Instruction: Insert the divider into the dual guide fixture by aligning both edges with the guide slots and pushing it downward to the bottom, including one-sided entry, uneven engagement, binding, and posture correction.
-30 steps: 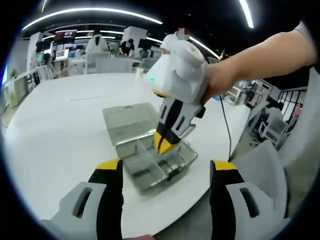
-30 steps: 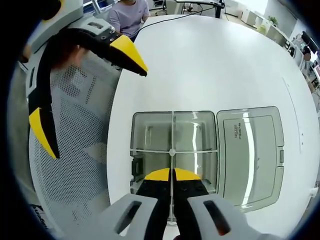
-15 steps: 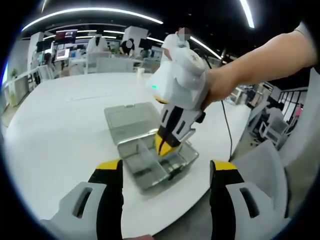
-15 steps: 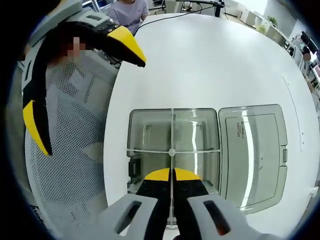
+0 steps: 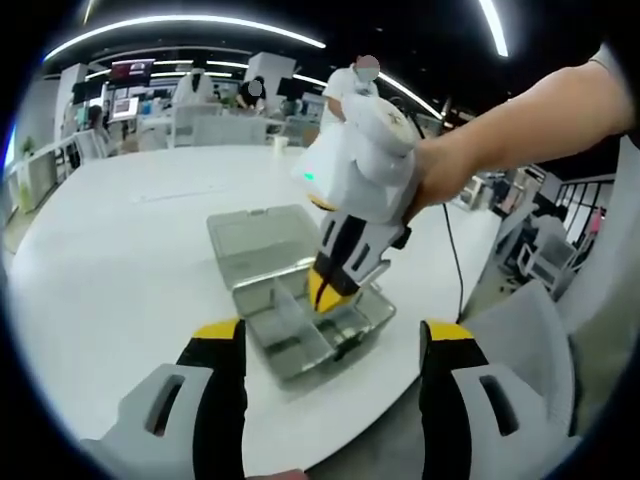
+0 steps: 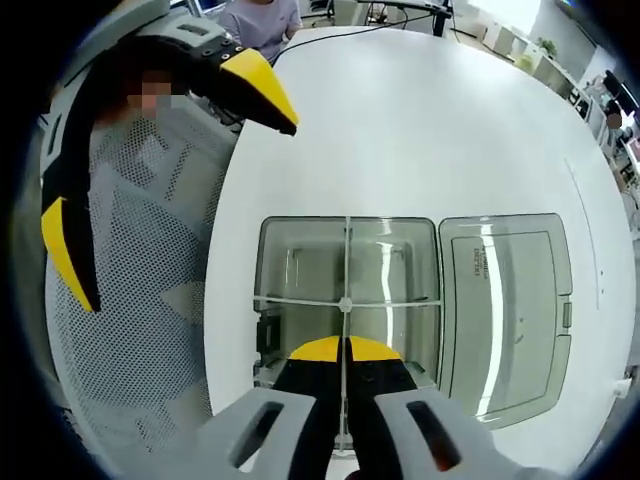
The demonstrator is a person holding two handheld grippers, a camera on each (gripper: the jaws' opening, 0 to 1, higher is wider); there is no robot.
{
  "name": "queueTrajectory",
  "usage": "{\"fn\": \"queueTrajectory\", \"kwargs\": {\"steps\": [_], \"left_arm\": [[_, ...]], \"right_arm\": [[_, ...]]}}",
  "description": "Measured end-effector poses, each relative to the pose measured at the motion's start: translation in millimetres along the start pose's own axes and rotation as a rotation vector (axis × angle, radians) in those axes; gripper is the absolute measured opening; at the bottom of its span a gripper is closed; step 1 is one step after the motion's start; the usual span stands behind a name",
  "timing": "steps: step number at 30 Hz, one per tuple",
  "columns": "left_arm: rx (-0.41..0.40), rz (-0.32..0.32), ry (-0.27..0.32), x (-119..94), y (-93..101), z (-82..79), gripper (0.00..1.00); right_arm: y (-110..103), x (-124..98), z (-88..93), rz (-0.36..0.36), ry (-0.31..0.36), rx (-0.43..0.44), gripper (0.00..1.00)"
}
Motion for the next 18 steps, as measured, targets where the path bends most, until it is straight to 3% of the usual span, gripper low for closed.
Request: {"fn": "queueTrajectory", "kwargs": {"steps": [18], "left_arm": [[0.010,0.001,-0.003,-2.5,5.5,0.3,0.69]], "right_arm": [[-0.6,1.9,2.6,0.009,-0.012,-0.007,0.00]]}}
Point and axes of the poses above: the point that each gripper's makers call its tool centre point, and the gripper's own axes: x roughly forward along the fingers, y roughly to its right, z roughly out of its underside, the point moved 1 cm from there along -x, roughly backward along the fingers, and after that the axes turned 3 degrees about z, right-handed, at the moved point
